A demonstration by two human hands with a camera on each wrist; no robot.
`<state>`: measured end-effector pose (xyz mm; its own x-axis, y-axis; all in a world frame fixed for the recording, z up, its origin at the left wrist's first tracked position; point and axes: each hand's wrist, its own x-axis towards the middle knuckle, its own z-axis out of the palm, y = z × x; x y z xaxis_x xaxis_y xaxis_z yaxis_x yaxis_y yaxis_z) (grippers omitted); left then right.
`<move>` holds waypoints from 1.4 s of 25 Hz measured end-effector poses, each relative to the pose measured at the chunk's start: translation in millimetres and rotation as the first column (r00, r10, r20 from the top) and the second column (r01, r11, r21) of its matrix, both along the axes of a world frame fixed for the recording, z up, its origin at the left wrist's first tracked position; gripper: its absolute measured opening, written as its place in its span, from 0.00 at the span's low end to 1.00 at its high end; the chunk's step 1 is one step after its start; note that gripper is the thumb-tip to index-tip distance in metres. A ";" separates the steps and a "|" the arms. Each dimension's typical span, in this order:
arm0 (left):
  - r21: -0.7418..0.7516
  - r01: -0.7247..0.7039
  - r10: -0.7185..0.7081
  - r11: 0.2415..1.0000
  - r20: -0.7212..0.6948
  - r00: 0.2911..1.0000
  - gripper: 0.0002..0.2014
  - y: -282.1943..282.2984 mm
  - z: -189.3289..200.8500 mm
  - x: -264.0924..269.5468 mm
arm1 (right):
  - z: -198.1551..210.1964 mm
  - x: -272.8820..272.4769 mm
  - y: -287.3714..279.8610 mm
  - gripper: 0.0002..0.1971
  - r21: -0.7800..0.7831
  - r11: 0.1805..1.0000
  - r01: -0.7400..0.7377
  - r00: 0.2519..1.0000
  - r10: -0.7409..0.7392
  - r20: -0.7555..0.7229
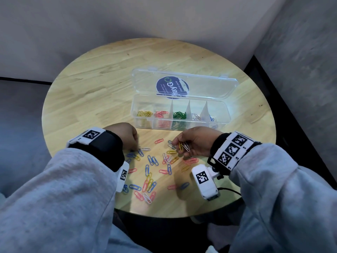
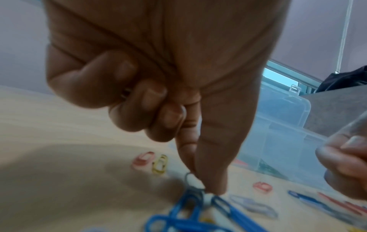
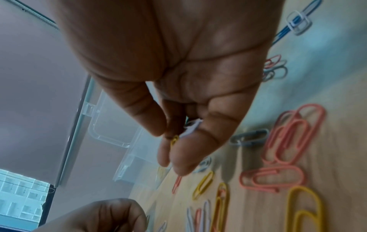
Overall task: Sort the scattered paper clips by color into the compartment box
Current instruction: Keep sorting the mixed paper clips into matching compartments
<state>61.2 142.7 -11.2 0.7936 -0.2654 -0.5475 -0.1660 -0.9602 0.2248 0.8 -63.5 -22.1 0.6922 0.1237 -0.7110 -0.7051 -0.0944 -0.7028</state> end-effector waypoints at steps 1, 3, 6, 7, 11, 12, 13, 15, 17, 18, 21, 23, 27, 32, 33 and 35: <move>-0.023 -0.019 0.019 1.000 -0.004 1.000 0.04 2.2 1.6 0.7 | 0.6 0.5 1.1 0.14 -0.018 1.000 0.003 1.000 -0.003 0.003; -0.076 -0.048 0.048 0.996 -0.003 0.999 0.02 6.0 4.7 2.0 | 0.3 1.8 1.1 0.14 -0.127 0.991 -0.032 0.999 0.037 0.038; -0.125 -0.069 0.068 0.990 -0.007 0.998 0.04 6.6 8.8 3.9 | 1.3 2.5 -1.1 0.14 -0.410 0.897 -0.168 0.970 0.224 0.093; -0.126 -0.076 0.075 0.989 -0.015 0.997 0.05 5.7 9.6 4.2 | 1.8 2.0 -0.6 0.13 -0.449 0.875 -0.180 0.962 0.252 0.105; -0.263 -0.230 0.178 0.937 -0.208 0.962 0.08 3.6 11.5 2.9 | 2.3 -0.5 1.5 0.16 -0.446 0.890 -0.091 0.966 0.187 0.177; -0.343 -0.309 0.215 0.887 -0.284 0.934 0.09 3.0 13.0 2.4 | 2.9 -0.5 1.5 0.17 -0.455 0.886 -0.086 0.965 0.188 0.184; -0.406 -0.373 0.238 0.834 -0.344 0.908 0.10 2.3 14.9 2.1 | 5.4 -0.4 1.3 0.16 -0.485 0.869 -0.102 0.959 0.216 0.186; -0.470 -0.450 0.253 0.759 -0.424 0.870 0.14 0.8 18.9 1.5 | 11.7 -0.1 1.6 0.12 -0.612 0.765 -0.199 0.911 0.374 0.171; -0.504 -0.488 0.252 0.713 -0.466 0.848 0.17 -0.5 22.7 0.7 | 16.7 -1.8 6.0 0.12 -0.697 0.632 -0.338 0.817 0.565 0.117; -0.517 -0.501 0.255 0.694 -0.474 0.843 0.17 -0.7 23.7 0.9 | 18.4 -3.3 10.2 0.12 -0.705 0.592 -0.391 0.777 0.623 0.092; -0.522 -0.504 0.258 0.688 -0.474 0.842 0.15 -3.0 22.0 -0.6 | 14.0 -2.7 21.5 0.16 -0.740 0.480 -0.471 0.690 0.723 0.030; -0.497 -0.478 0.246 0.724 -0.461 0.853 0.13 -6.8 16.3 -1.7 | 10.3 0.0 26.1 0.19 -0.774 0.393 -0.496 0.633 0.774 -0.013; -0.338 -0.176 0.088 0.925 -0.260 0.962 0.05 -11.5 5.2 -4.2 | 6.9 0.1 30.6 0.16 -0.806 0.327 -0.493 0.582 0.813 -0.026; -0.113 0.027 -0.034 0.993 -0.060 0.998 0.08 -18.1 -1.0 -16.5 | 3.0 -0.3 31.9 0.05 -0.831 0.316 -0.459 0.573 0.820 -0.004; -0.093 0.043 -0.047 0.995 -0.033 0.998 0.08 -18.9 -1.0 -17.3 | 2.4 -0.7 30.8 0.04 -0.832 0.325 -0.451 0.580 0.815 0.004; -0.065 0.066 -0.065 0.996 0.017 0.998 0.09 -19.0 -1.9 -16.3 | 1.9 -2.0 27.6 0.02 -0.827 0.356 -0.434 0.604 0.796 0.026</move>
<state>44.9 123.8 -13.0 0.7814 -0.3517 -0.5155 -0.2317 -0.9305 0.2837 -1.2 -35.9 -20.2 0.8397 0.2478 -0.4831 0.0845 -0.9386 -0.3346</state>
